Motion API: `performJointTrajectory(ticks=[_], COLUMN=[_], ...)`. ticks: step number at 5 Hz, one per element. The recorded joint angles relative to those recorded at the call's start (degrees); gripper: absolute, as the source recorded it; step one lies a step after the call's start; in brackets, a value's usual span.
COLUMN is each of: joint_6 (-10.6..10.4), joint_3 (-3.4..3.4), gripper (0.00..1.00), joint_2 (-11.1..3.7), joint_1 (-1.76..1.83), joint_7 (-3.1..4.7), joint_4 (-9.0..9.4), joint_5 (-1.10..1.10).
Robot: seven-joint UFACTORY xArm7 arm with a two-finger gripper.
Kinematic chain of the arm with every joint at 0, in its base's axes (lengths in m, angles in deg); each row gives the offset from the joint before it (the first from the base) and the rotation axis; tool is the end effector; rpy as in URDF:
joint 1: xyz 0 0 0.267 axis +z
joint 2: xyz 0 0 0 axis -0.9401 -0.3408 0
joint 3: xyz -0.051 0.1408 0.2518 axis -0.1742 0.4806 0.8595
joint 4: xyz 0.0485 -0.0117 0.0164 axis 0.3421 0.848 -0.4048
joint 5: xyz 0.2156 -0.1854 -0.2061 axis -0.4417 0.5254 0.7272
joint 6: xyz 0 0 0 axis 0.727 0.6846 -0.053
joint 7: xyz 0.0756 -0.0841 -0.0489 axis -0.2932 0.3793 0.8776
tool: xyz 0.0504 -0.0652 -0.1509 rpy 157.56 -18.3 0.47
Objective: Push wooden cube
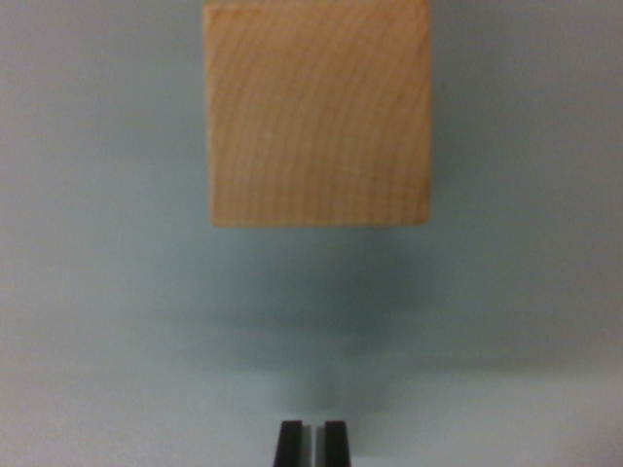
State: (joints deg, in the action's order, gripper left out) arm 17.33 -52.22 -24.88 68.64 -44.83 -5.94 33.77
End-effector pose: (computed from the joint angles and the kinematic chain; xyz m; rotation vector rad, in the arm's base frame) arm 0.3189 -0.0100 0.0301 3.1213 -0.0434 -0.0795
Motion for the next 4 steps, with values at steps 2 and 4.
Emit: performJointTrajectory(ticks=[2,4], joint_6=[0.09,0.31], joint_3=[0.00,0.00], gripper=[1.00,1.00], joint_2=[-0.28,-1.01], joint_1=[0.01,0.02], joint_7=[0.00,-0.01], joint_4=[-0.37,-1.32], joint_5=[0.00,-0.01])
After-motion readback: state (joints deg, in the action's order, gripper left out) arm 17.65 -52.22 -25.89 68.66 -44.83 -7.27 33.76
